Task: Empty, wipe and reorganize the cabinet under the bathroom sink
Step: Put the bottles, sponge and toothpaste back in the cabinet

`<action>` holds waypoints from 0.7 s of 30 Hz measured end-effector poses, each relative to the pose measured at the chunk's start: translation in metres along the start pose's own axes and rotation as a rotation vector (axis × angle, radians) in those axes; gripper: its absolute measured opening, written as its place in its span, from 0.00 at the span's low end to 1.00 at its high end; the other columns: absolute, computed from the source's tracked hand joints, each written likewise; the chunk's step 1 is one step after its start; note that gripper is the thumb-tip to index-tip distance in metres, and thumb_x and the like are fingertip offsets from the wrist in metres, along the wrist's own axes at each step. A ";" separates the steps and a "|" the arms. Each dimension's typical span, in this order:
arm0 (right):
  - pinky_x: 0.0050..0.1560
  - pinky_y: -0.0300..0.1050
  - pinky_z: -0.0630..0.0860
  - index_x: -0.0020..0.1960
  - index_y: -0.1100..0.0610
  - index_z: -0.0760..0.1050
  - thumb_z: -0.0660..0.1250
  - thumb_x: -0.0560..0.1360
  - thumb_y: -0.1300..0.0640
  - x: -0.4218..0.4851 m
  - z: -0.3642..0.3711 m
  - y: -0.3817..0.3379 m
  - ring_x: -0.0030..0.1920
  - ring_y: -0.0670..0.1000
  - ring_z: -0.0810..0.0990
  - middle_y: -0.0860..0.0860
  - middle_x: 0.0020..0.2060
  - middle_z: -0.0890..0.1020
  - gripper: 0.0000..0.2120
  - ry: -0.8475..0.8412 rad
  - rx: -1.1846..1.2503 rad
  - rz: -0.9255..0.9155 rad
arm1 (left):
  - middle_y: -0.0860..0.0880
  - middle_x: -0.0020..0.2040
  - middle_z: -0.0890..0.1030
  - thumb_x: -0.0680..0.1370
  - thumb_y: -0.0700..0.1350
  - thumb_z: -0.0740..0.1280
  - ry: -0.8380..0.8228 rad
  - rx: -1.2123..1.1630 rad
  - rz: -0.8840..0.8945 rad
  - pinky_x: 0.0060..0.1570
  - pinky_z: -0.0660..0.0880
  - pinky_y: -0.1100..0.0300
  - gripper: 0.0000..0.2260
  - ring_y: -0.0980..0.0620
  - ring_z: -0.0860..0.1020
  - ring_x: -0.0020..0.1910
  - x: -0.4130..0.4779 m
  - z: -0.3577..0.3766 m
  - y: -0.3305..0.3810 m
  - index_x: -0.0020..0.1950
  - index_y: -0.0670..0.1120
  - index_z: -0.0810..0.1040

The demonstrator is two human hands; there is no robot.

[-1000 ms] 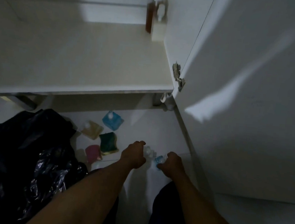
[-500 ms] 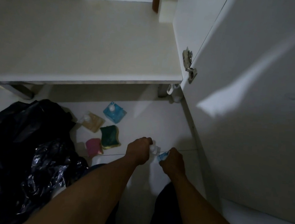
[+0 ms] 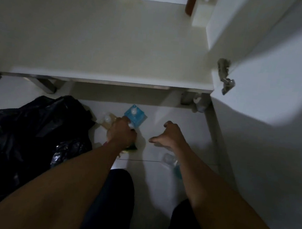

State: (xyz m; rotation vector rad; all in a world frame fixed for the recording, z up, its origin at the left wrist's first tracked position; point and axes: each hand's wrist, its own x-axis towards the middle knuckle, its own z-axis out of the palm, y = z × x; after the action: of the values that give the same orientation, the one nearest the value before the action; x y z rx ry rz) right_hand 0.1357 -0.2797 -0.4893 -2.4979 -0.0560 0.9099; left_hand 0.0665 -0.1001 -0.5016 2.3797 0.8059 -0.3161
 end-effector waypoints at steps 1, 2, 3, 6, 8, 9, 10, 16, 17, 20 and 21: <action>0.60 0.49 0.76 0.71 0.57 0.66 0.81 0.56 0.40 0.009 0.005 -0.010 0.63 0.55 0.75 0.55 0.65 0.72 0.50 0.006 -0.009 -0.013 | 0.45 0.55 0.77 0.72 0.48 0.73 0.064 -0.015 -0.055 0.53 0.79 0.46 0.19 0.44 0.78 0.55 0.003 -0.006 -0.009 0.59 0.46 0.73; 0.58 0.50 0.77 0.70 0.57 0.66 0.81 0.57 0.41 0.018 0.011 -0.019 0.61 0.55 0.75 0.55 0.64 0.73 0.48 0.018 -0.006 -0.023 | 0.45 0.57 0.76 0.72 0.50 0.74 0.125 -0.014 -0.107 0.55 0.77 0.46 0.21 0.43 0.76 0.57 0.007 -0.011 -0.018 0.60 0.46 0.72; 0.57 0.51 0.78 0.68 0.56 0.66 0.81 0.58 0.42 0.026 0.017 -0.028 0.60 0.55 0.76 0.55 0.63 0.73 0.46 0.034 0.002 -0.033 | 0.44 0.60 0.73 0.71 0.52 0.74 0.174 -0.001 -0.159 0.57 0.75 0.45 0.25 0.42 0.73 0.60 0.010 -0.014 -0.025 0.62 0.45 0.70; 0.57 0.53 0.78 0.69 0.55 0.65 0.81 0.62 0.49 0.048 0.030 -0.049 0.60 0.55 0.76 0.55 0.62 0.72 0.42 0.050 0.002 -0.097 | 0.42 0.69 0.66 0.69 0.55 0.77 0.198 -0.036 -0.274 0.62 0.70 0.42 0.39 0.39 0.64 0.69 0.020 -0.018 -0.042 0.72 0.45 0.62; 0.59 0.53 0.77 0.72 0.53 0.63 0.81 0.63 0.52 0.060 0.038 -0.062 0.62 0.56 0.75 0.55 0.63 0.71 0.43 0.043 -0.004 -0.138 | 0.42 0.74 0.62 0.69 0.53 0.78 0.126 -0.083 -0.293 0.64 0.69 0.40 0.45 0.38 0.61 0.72 0.032 -0.017 -0.051 0.78 0.45 0.55; 0.61 0.54 0.76 0.72 0.53 0.63 0.81 0.62 0.51 0.065 0.043 -0.068 0.63 0.56 0.74 0.55 0.63 0.71 0.44 0.037 0.002 -0.157 | 0.42 0.75 0.61 0.70 0.52 0.78 0.085 -0.102 -0.293 0.65 0.68 0.40 0.46 0.38 0.60 0.73 0.037 -0.017 -0.056 0.79 0.46 0.54; 0.61 0.54 0.76 0.72 0.53 0.63 0.82 0.62 0.51 0.069 0.048 -0.073 0.63 0.56 0.74 0.54 0.63 0.71 0.45 0.031 0.012 -0.173 | 0.41 0.74 0.61 0.70 0.52 0.77 0.055 -0.119 -0.284 0.66 0.68 0.40 0.45 0.37 0.62 0.73 0.044 -0.014 -0.062 0.79 0.45 0.54; 0.58 0.51 0.78 0.67 0.56 0.67 0.80 0.64 0.56 0.080 0.070 -0.084 0.61 0.56 0.76 0.54 0.60 0.73 0.36 0.131 0.049 -0.155 | 0.40 0.64 0.72 0.69 0.51 0.77 0.038 -0.120 -0.226 0.57 0.74 0.51 0.31 0.40 0.75 0.62 0.054 -0.013 -0.070 0.68 0.43 0.71; 0.58 0.50 0.78 0.67 0.56 0.67 0.80 0.65 0.57 0.078 0.070 -0.083 0.61 0.56 0.76 0.54 0.60 0.73 0.35 0.140 0.050 -0.158 | 0.41 0.63 0.73 0.67 0.50 0.78 0.046 -0.121 -0.229 0.56 0.75 0.51 0.31 0.40 0.77 0.60 0.052 -0.015 -0.069 0.66 0.43 0.73; 0.56 0.46 0.78 0.66 0.55 0.68 0.79 0.65 0.56 0.064 0.063 -0.075 0.59 0.54 0.77 0.53 0.60 0.73 0.33 0.172 0.056 -0.170 | 0.41 0.63 0.72 0.66 0.50 0.80 0.058 -0.136 -0.232 0.56 0.76 0.51 0.33 0.40 0.78 0.58 0.044 -0.022 -0.063 0.67 0.43 0.72; 0.55 0.44 0.78 0.65 0.54 0.69 0.80 0.65 0.55 0.057 0.058 -0.071 0.58 0.53 0.78 0.52 0.60 0.73 0.32 0.192 0.068 -0.175 | 0.41 0.63 0.72 0.65 0.51 0.80 0.069 -0.139 -0.227 0.56 0.77 0.50 0.35 0.40 0.78 0.57 0.039 -0.026 -0.057 0.68 0.44 0.72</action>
State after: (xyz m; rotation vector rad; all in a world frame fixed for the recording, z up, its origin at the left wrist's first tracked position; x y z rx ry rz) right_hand 0.1528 -0.1811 -0.5296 -2.4598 -0.1749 0.5889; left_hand 0.0628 -0.0292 -0.5235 2.1836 1.0978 -0.2609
